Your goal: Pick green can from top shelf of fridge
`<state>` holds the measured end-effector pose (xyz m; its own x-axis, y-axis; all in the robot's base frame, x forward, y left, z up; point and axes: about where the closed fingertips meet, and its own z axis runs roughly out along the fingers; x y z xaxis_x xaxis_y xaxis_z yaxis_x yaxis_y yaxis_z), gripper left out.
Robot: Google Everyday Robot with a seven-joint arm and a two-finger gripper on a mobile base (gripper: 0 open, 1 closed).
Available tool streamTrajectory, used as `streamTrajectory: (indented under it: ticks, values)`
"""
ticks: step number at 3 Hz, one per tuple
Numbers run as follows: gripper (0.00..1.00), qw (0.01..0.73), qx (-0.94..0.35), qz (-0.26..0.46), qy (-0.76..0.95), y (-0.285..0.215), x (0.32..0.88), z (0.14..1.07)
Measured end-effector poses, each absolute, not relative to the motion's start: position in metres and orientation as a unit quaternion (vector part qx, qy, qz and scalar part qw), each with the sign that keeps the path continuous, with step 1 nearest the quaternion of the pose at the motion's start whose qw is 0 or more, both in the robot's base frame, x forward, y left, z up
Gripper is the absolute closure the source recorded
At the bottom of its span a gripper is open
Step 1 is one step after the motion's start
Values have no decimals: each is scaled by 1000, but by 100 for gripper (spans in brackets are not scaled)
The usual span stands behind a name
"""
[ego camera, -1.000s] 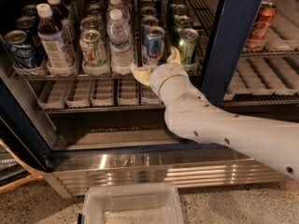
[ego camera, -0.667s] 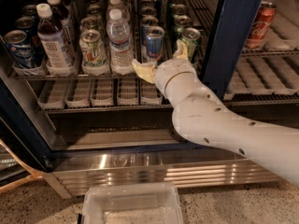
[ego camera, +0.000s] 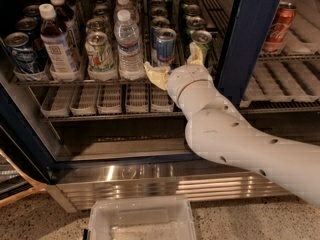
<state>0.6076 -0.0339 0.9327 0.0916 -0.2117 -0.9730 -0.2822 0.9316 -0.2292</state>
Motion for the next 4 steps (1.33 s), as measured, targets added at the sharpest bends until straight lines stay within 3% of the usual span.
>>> streamTrajectory:
  ticks: [2, 4]
  values:
    - [27, 756, -111, 9, 645, -54, 544, 942]
    - [29, 775, -83, -5, 626, -87, 596, 950]
